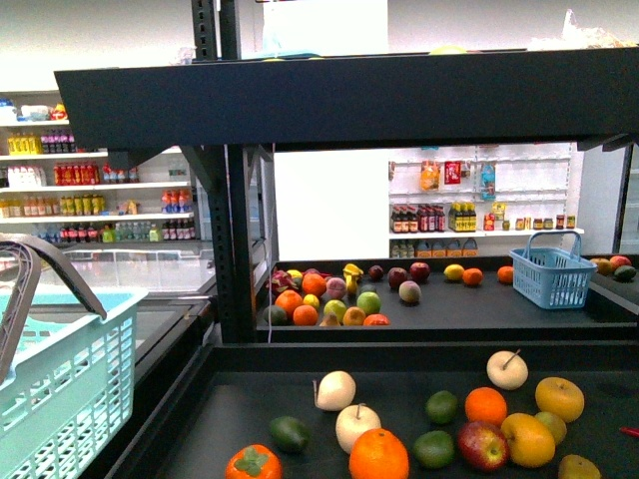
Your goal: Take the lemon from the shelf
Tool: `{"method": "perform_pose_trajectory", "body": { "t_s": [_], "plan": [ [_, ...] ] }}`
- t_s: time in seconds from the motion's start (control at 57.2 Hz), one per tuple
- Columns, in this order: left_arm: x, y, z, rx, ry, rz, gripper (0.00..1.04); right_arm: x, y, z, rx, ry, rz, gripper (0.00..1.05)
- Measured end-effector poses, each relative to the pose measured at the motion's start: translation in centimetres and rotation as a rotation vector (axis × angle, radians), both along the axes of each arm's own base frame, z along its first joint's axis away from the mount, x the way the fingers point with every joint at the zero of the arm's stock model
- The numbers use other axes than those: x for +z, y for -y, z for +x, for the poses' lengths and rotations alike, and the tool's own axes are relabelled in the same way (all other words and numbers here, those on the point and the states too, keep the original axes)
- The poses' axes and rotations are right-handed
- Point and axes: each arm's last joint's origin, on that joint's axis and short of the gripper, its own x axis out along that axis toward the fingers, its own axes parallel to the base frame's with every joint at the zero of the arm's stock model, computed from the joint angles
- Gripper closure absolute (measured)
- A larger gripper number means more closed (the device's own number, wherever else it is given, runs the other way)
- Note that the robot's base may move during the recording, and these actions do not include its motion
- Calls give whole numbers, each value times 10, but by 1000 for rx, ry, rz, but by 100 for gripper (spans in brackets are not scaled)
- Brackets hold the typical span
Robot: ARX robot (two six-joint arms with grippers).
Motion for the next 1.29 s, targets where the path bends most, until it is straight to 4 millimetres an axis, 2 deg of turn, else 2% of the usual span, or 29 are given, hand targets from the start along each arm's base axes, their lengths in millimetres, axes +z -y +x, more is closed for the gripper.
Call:
{"method": "perform_pose_trajectory", "body": {
  "t_s": [0.262,0.472,0.542,0.647,0.892,1.014,1.172,1.294],
  "plan": [
    [3,-1,18,-4,24,14,8,0,0,0,0,0,0,2],
    [-1,-3,26,4,13,37,8,0,0,0,0,0,0,2],
    [-2,-3,29,5,9,47,18,0,0,0,0,0,0,2],
    [-2,-4,30,5,14,59,43,0,0,0,0,0,0,2],
    [-6,-4,31,5,0,47,82,0,0,0,0,0,0,2],
    [-6,-4,31,-7,1,47,90,0,0,0,0,0,0,2],
    [-1,-3,28,-14,4,44,91,0,0,0,0,0,0,2],
    [10,2,16,-43,21,59,92,0,0,0,0,0,0,2]
  ]
}}
